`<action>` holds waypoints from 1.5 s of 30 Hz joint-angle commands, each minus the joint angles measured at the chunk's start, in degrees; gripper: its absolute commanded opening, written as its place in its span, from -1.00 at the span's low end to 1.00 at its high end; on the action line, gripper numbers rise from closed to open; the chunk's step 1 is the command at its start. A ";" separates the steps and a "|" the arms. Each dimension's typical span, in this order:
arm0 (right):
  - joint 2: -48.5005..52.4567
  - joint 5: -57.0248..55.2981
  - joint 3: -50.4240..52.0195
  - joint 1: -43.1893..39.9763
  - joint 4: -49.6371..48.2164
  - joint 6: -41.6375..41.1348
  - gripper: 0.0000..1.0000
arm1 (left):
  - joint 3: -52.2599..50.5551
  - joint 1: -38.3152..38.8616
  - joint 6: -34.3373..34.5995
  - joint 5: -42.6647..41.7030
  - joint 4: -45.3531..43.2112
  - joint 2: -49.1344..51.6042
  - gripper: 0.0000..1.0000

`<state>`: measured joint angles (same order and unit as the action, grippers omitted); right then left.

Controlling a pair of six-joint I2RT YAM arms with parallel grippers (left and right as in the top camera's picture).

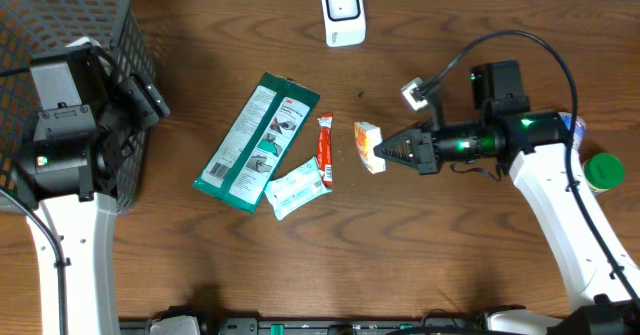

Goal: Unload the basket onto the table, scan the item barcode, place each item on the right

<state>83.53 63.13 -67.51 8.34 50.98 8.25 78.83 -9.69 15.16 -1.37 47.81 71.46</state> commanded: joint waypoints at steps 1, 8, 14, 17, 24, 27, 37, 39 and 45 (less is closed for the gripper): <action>0.22 10.88 1.95 -2.25 0.02 2.60 -0.98 | 0.59 -0.42 -0.52 0.74 0.20 0.02 0.66; 0.39 5.81 5.09 -3.28 -1.31 3.17 -0.98 | 0.59 -0.42 -0.52 0.74 0.20 0.02 0.65; 1.14 10.51 8.70 -3.28 -5.35 -2.19 -0.98 | 0.59 -0.42 -0.52 0.74 0.20 0.02 0.65; 1.75 5.90 10.82 -3.28 -8.66 -5.57 -0.97 | 0.59 -0.42 -0.52 0.74 0.20 0.02 0.65; 4.74 -7.28 15.74 -3.26 -14.32 -10.16 -0.98 | 0.59 -0.42 -0.52 0.74 0.20 0.02 0.65; 6.78 -17.05 17.70 -3.19 -16.59 -14.45 -0.98 | 0.59 -0.42 -0.52 0.74 0.20 0.02 0.65; 8.68 -41.97 17.75 2.49 -18.80 -26.25 -0.97 | 0.59 -0.42 -0.52 0.74 0.20 0.02 0.66; 8.68 -45.59 17.75 4.63 -18.93 -28.00 -0.76 | 0.59 -0.42 -0.52 0.74 0.20 0.02 0.65; 8.68 -46.62 17.73 11.32 -21.62 -28.65 0.40 | 0.59 -0.42 -0.52 0.74 0.20 0.02 0.65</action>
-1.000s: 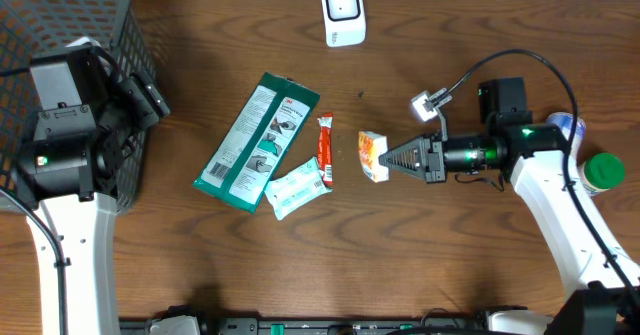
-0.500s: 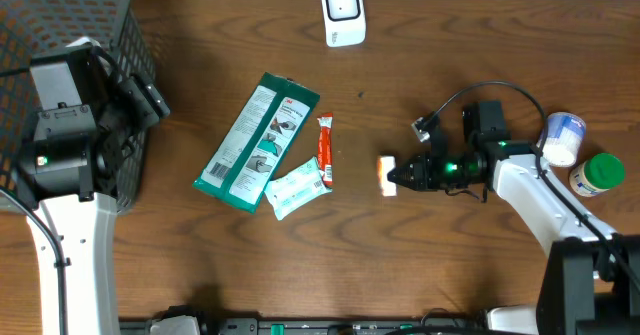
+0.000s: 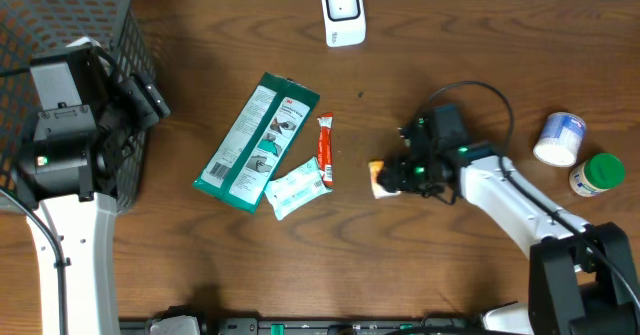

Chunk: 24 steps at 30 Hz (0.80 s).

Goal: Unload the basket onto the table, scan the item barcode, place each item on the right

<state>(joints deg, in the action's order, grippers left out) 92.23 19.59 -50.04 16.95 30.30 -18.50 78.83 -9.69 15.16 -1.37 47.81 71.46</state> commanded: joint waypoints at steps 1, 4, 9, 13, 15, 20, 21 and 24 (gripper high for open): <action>-0.02 -3.10 0.24 2.97 -1.16 -2.51 0.46 | 0.59 -0.42 -0.52 0.74 0.20 0.02 0.65; -0.07 -3.08 -0.35 2.82 -1.18 -3.17 0.75 | 0.59 -0.42 -0.52 0.74 0.20 0.02 0.65; -0.87 -3.56 -6.71 1.68 5.64 -1.95 0.98 | 0.59 -0.42 -0.52 0.74 0.20 0.02 0.66; -1.60 -5.05 -12.26 2.64 13.18 -0.74 0.99 | 0.59 -0.42 -0.52 0.74 0.20 0.02 0.65; -1.64 -10.78 -14.62 5.77 16.83 -1.07 0.99 | 0.59 -0.42 -0.52 0.74 0.20 0.02 0.66; -1.57 -22.25 -14.67 10.86 17.20 -1.16 0.99 | 0.59 -0.42 -0.52 0.74 0.20 0.02 0.65; -1.60 -22.25 -14.71 10.69 17.03 -1.16 0.99 | 0.59 -0.42 -0.52 0.74 0.20 0.02 0.65; -1.60 -19.74 -14.88 8.22 15.78 0.13 0.98 | 0.59 -0.42 -0.52 0.74 0.17 0.02 0.66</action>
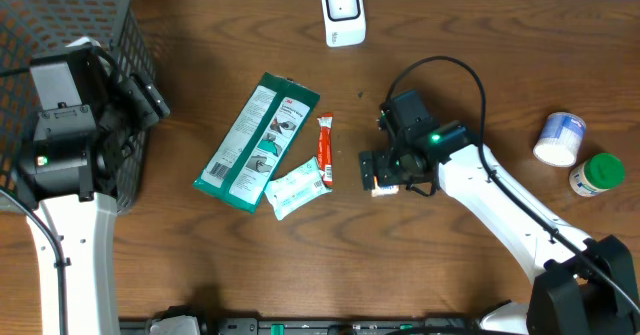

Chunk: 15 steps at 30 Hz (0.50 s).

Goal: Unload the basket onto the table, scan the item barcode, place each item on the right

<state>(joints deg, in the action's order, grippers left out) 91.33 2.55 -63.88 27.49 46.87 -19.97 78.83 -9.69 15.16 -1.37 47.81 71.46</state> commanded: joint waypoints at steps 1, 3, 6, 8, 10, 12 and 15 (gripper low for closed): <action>-0.70 -1.01 -1.31 -4.76 -1.31 2.69 0.98 | 0.59 -0.42 -0.52 0.74 0.17 0.02 0.66; -0.70 1.36 -1.60 -7.45 -1.84 5.40 0.99 | 0.59 -0.42 -0.24 0.50 -0.17 0.02 0.65; -0.68 2.99 -1.60 -10.93 -2.32 8.46 0.99 | 0.59 -0.42 -0.26 0.52 -2.73 0.02 0.66; -0.68 4.31 -1.60 -13.57 -2.34 9.55 0.99 | 0.59 -0.42 -0.07 0.39 -3.06 0.02 0.65; -0.68 7.76 -1.60 -16.68 -2.34 10.82 0.99 | 0.59 -0.42 0.20 -4.09 -1.77 -0.04 0.66; -0.68 12.00 -1.60 -19.43 -2.51 12.66 0.99 | 0.44 -0.33 0.11 -15.02 1.33 0.07 0.65; -0.68 15.41 -1.60 -22.91 -2.51 14.51 0.98 | -1.97 2.23 -2.34 -31.58 4.72 1.05 0.54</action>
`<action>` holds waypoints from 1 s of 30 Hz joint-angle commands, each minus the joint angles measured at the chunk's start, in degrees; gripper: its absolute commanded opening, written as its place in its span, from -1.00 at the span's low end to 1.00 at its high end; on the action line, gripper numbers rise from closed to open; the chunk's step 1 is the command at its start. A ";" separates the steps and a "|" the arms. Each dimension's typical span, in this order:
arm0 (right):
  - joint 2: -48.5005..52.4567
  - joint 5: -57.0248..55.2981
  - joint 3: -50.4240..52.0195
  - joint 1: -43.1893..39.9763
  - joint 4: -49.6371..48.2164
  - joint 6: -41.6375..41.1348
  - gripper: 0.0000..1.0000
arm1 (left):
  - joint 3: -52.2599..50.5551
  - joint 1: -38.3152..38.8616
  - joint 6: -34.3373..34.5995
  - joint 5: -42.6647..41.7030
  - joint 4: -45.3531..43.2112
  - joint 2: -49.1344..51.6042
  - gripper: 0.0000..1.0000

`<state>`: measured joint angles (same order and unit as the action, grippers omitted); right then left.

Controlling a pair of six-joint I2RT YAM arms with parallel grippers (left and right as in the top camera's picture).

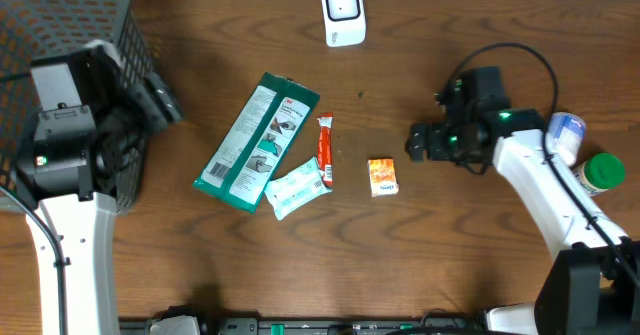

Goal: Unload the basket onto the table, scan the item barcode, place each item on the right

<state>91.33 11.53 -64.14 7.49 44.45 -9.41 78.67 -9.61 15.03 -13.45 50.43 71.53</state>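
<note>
A small orange box (382,176) lies flat on the brown table, just right of centre. My right gripper (413,142) hovers a short way to its upper right, pointing left, open and holding nothing. The white barcode scanner (342,13) stands at the table's far edge. At the far left my left gripper (168,100) sits beside the basket, its fingers together and holding nothing.
A green flat package (258,140), a red stick packet (324,151) and a white-blue wipes packet (296,187) lie left of the box. A grey mesh basket (60,15) fills the far left corner. A white can (563,135) and a green-lidded jar (602,171) stand at the right edge.
My right gripper was directly over the orange box; it has let go and now sits up and to the right. The box lies flat with its face up. The left gripper shifted slightly right.
My right gripper first touched the orange box from the right, near the red packet. Then it held the box a little lower on the table, and then stood over it. The box now lies free, and the gripper has moved away.
</note>
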 commanded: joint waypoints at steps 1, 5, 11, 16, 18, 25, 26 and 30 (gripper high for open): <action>-0.68 6.64 -1.31 -3.85 -0.07 3.93 0.99 | -2.69 3.43 -2.71 -21.57 3.13 1.46 0.47; -0.68 6.80 -1.20 -6.62 -0.04 3.93 0.98 | -8.07 11.67 -2.80 -22.10 4.15 4.24 0.36; -0.68 6.60 -0.33 -6.80 -0.90 4.42 0.99 | -14.97 23.89 -3.02 -22.14 -3.78 11.58 0.27; -0.57 6.32 0.61 -6.80 -1.77 4.39 0.99 | -15.52 32.09 -2.93 -23.71 -11.06 20.13 0.05; -0.55 6.32 0.74 -6.80 -1.84 4.39 0.98 | -15.52 34.64 -2.12 -25.16 -14.03 23.32 0.04; -0.55 6.32 0.79 -6.80 -1.84 4.39 0.99 | -15.52 39.43 4.04 -24.83 -24.22 31.54 0.03; -0.55 6.32 0.79 -6.80 -1.84 4.39 0.99 | -15.52 39.95 4.48 -24.59 -25.55 32.50 0.02; -0.52 6.32 0.79 -6.80 -1.84 4.39 0.99 | -15.52 41.68 5.92 -24.41 -30.38 35.52 -0.03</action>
<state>91.33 17.17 -63.90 0.97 42.59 -5.80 63.24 31.16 19.07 -37.41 21.76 105.60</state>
